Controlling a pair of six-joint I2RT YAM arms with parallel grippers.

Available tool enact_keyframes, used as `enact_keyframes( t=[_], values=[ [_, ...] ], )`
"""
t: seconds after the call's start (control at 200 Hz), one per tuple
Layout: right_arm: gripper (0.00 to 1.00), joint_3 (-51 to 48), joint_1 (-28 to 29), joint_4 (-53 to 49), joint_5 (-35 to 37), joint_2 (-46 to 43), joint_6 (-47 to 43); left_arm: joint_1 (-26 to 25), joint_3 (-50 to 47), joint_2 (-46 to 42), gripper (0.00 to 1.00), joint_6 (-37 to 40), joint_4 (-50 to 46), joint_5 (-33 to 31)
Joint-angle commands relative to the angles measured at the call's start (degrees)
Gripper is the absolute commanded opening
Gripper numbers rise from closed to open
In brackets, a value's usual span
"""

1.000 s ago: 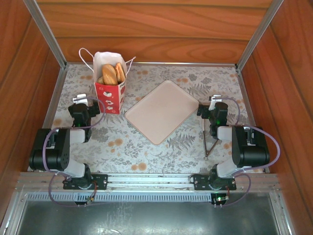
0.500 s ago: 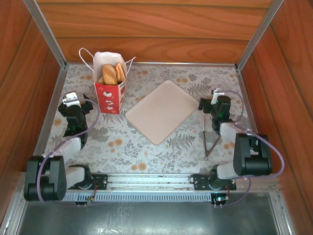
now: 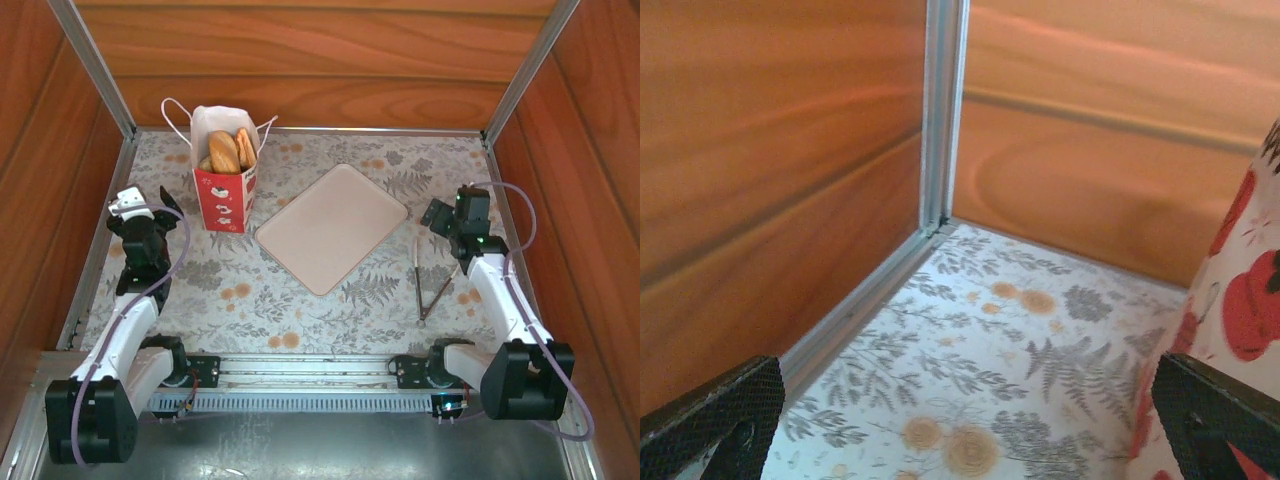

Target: Take the fake bread out of the paper bag

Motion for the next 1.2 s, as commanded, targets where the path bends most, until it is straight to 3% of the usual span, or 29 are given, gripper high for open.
enact_keyframes(
  t=[0.0,0.155,0.235,0.37,0.555,0.959,1.194],
  values=[
    [1.0,0.6,-0.5,-15.3,-5.2,-1.0,4.1,0.4,1.6,-1.5,1.0,-8.6,-7.1,4.1],
    [0.99,2.0,0.4,-17.8,-8.5,-0.1,3.9,-0.3,1.9,-5.2,1.0,-10.6,-13.2,6.6],
    [0.91,4.8,1.3,-18.5,-9.4,3.0,2.5,-0.6,1.9,-8.5,1.0,-11.4,-15.7,4.9],
    [0.79,12.2,4.6,-18.5,-10.3,12.9,-0.6,-0.6,0.9,-13.0,1.0,-12.0,-16.6,2.6],
    [0.72,27.3,8.0,-18.2,-13.7,29.0,-7.2,-0.6,1.6,-13.2,1.0,-10.8,-17.0,2.1],
    [0.71,68.1,8.7,-31.7,-12.7,65.7,-13.3,-0.6,2.9,-11.8,1.0,-9.6,-17.0,4.5],
    [0.69,73.1,8.6,-33.7,-14.3,72.5,-14.4,-0.6,4.3,-9.8,1.0,-9.2,-17.1,5.6]
  ],
)
